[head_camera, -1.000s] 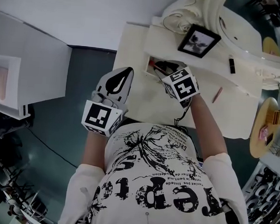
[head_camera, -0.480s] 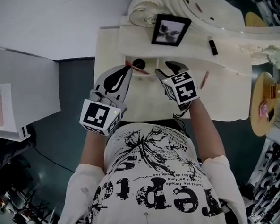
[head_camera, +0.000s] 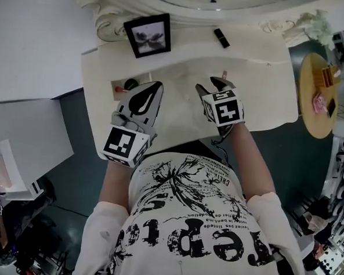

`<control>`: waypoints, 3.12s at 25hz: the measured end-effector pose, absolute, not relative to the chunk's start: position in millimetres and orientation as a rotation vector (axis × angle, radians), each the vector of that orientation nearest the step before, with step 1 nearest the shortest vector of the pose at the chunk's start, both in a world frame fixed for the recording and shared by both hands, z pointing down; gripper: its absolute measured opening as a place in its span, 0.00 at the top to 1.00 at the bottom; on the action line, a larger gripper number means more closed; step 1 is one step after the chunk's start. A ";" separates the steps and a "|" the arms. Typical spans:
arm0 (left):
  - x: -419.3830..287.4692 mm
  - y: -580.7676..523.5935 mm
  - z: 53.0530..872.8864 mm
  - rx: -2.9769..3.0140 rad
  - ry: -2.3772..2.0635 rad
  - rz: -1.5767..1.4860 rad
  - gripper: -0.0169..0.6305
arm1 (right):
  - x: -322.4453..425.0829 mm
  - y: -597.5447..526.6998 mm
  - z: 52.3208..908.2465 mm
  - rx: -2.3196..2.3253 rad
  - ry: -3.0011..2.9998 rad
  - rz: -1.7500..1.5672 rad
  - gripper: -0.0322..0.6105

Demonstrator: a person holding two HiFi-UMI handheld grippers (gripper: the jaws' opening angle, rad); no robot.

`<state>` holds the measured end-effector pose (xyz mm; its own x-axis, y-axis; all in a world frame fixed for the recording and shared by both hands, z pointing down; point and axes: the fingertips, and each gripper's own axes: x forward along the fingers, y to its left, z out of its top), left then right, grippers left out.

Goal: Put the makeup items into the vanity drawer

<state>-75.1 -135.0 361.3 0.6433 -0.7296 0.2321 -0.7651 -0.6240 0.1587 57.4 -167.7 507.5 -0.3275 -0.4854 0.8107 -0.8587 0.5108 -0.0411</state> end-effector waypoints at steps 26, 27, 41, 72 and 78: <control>7.7 -142.1 387.2 2.602 -1.180 0.282 0.95 | 163.9 -176.1 567.5 1.260 -1.791 0.869 0.85; 5.8 -140.5 386.3 2.603 -1.182 0.280 0.95 | 162.2 -175.4 563.0 1.260 -1.801 0.862 0.85; -67.5 -118.3 341.8 2.606 -1.318 0.225 0.95 | 35.9 -162.4 470.9 1.021 -2.157 0.693 0.85; -256.1 -72.8 360.8 2.179 -1.812 0.201 0.95 | -196.5 -129.0 500.3 0.230 -2.232 0.377 0.71; -250.7 -76.9 358.6 2.210 -1.787 0.195 0.95 | -187.9 -131.7 493.0 0.294 -2.256 0.385 0.60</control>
<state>-250.7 -76.9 358.6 0.2205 -0.9328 0.2852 -0.9723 -0.1870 0.1399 -187.9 -131.7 493.0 -0.6446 -0.0848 0.7598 -0.3322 0.9262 -0.1784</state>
